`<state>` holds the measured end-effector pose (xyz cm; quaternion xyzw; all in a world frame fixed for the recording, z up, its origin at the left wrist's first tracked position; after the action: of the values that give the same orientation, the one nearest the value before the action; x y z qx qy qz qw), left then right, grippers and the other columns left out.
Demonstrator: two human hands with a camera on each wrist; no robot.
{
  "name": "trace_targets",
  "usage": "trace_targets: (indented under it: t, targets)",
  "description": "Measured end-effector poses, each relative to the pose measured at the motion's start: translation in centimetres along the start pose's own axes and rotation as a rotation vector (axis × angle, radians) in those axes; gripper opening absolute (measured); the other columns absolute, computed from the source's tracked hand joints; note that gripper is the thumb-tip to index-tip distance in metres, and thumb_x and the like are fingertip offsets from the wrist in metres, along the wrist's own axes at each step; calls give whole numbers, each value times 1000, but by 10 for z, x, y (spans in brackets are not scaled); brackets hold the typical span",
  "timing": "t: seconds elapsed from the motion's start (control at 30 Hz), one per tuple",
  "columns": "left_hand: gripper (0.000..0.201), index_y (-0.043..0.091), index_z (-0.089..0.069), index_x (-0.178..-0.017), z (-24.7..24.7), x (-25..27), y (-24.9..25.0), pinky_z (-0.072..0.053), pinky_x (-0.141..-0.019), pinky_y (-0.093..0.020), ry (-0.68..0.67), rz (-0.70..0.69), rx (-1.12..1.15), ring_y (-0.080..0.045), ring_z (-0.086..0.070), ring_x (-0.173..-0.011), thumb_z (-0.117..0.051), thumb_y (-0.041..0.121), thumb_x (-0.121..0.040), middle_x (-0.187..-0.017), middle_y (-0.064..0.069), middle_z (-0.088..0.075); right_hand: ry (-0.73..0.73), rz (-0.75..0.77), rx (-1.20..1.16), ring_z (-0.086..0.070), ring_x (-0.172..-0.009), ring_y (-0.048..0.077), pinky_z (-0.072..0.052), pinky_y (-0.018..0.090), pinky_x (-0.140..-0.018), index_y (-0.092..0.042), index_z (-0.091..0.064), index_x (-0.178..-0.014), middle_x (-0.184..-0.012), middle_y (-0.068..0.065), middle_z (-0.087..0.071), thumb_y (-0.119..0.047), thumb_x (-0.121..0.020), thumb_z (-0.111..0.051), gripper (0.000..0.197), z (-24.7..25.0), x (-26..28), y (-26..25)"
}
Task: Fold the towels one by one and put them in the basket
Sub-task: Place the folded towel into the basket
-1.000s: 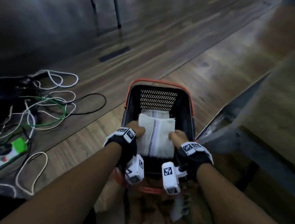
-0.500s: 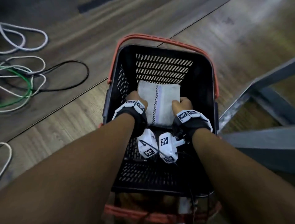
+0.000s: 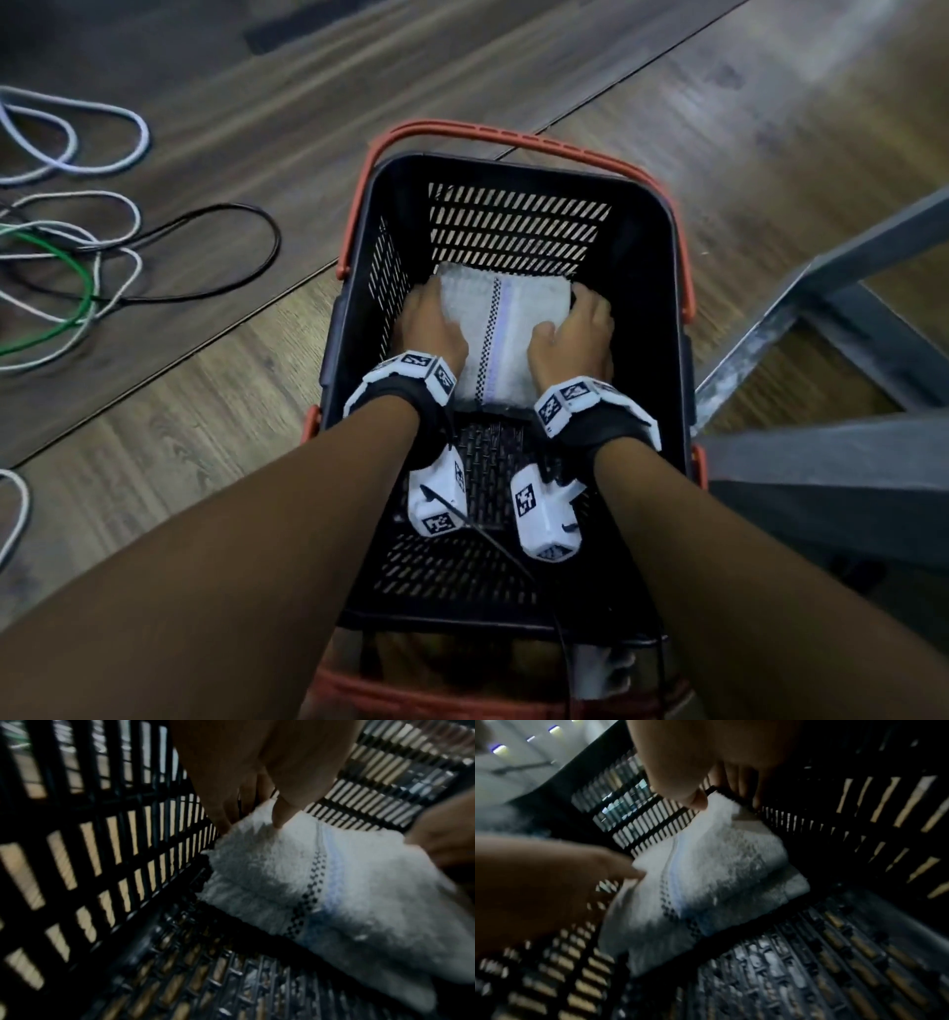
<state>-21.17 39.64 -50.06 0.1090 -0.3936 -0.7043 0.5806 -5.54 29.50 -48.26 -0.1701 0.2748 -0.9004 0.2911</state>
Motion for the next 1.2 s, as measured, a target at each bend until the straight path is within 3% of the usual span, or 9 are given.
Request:
trace_targets:
  t: [0.1,0.17,0.5,0.6,0.7,0.8,0.9,1.03,1.2]
  targets:
    - [56,18,-23,-145,-9,-4,12,-32,-111,-42,28,-191,-243,-32,-21,-141,-42,7,-93,-158,-9,-7,-30,265,274,-17,-144,22,-22,40,-113,-10,-29,-142,-155,8,-23,-22,-89,-41,55,-25,6,-20]
    - [54,22,-15,-148,-20,-9,9,-34,-110,-44,24,-255,-372,-30,-10,-144,-35,21,-97,-159,-5,0,-90,258,358,-5,-147,20,-15,42,-116,-12,-19,-147,-159,7,-11,-32,-95,-33,58,-45,6,-9]
    - [57,18,-3,-149,-51,-14,-7,-25,-110,-40,79,-325,-543,-29,-6,-146,-20,32,-96,-159,-5,-3,-22,330,391,1,-147,21,-23,37,-115,-10,-12,-149,-159,9,-4,-32,-89,-33,67,-66,0,4]
    - [57,17,3,-149,-49,-10,-2,-25,-111,-45,-78,-281,-657,-34,-5,-145,-19,33,-98,-159,-6,3,-208,267,442,9,-147,21,-19,41,-116,-11,-5,-149,-159,8,7,-33,-91,-36,69,-67,-2,6]
    - [52,12,-17,-145,-34,0,9,-39,-95,-47,-323,-191,-836,-36,-34,-133,-27,33,-98,-155,-11,-18,-541,199,460,-2,-147,26,-19,42,-115,-9,-18,-147,-158,13,-5,-26,-93,-41,61,-56,11,-1]
    - [30,9,-57,-107,7,29,44,-44,-79,-32,-452,-181,-946,-30,-55,-113,-36,29,-97,-125,-15,-57,-713,231,529,-43,-129,33,-37,38,-103,-4,-49,-130,-138,18,-47,-19,-93,-46,40,-11,44,-30]
    - [31,8,-56,-82,66,77,91,-37,-58,-25,-419,-257,-959,-26,-60,-87,-37,27,-96,-92,-15,-60,-683,288,599,-52,-119,31,-42,35,-96,-6,-56,-123,-129,16,-56,-21,-91,-50,36,65,82,-65]
    - [38,-4,-63,-101,154,152,166,-46,-79,-34,-315,-340,-843,-33,-60,-93,-44,28,-93,-106,-24,-64,-574,380,606,-58,-111,32,-46,33,-90,0,-61,-114,-120,18,-62,-22,-92,-48,33,190,137,-114]
    - [37,7,-61,-111,245,276,286,-37,-74,-28,-124,-593,-808,-31,-58,-107,-45,35,-93,-118,-19,-62,-391,366,688,-57,-113,33,-43,32,-91,3,-58,-118,-124,20,-60,-23,-96,-44,37,364,215,-143]
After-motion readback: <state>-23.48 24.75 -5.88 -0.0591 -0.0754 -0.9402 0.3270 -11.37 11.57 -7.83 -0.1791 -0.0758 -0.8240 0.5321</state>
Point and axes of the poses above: each hand's wrist, its own x-axis away from the middle knuckle, its own z-axis out of the back of the hand, y = z × x, the point moved 10 cm from there along -x, towards the middle knuckle
